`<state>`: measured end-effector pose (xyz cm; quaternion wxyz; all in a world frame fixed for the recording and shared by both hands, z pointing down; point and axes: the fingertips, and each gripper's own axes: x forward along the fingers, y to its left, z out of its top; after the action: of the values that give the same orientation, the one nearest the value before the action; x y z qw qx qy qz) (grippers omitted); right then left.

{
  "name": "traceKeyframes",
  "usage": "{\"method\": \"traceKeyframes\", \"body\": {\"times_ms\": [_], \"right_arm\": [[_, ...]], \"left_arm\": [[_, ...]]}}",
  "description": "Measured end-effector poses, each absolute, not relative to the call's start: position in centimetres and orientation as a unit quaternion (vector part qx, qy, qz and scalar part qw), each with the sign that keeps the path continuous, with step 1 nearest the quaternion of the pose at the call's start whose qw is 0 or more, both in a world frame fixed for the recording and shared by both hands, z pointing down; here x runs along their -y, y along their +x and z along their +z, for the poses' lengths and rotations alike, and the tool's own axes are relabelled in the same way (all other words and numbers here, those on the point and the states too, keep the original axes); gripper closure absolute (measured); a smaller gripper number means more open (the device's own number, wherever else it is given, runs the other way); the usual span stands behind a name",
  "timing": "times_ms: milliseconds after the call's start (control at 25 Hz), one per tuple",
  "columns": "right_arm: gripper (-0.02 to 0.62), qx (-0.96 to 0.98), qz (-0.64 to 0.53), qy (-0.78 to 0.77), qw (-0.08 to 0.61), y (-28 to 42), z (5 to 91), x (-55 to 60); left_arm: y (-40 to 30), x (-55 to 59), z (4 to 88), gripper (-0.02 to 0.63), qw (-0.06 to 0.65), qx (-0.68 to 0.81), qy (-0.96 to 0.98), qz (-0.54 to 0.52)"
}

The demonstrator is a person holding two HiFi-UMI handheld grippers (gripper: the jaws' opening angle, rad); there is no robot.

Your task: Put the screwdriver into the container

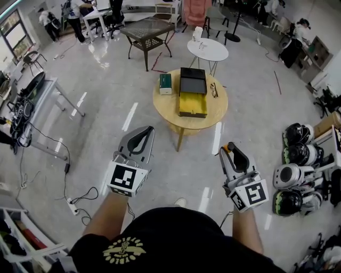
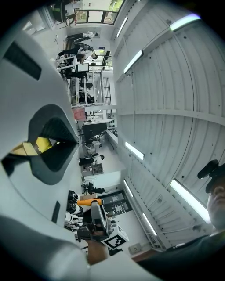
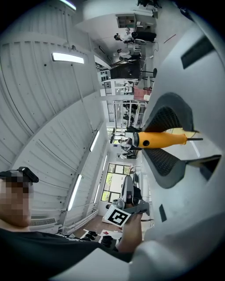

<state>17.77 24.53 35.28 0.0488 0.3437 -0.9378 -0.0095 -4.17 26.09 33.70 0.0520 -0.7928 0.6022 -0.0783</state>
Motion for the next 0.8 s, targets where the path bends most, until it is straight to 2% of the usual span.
{"method": "traceKeyframes", "body": {"times_ms": [800], "right_arm": [[0.466,0.948,0.024,0.317,0.027,21.8,35.9,-18.8]], "left_arm": [[2.2,-22.0,34.4,0.592,0.042,-0.594,-0.798,-0.091]]}}
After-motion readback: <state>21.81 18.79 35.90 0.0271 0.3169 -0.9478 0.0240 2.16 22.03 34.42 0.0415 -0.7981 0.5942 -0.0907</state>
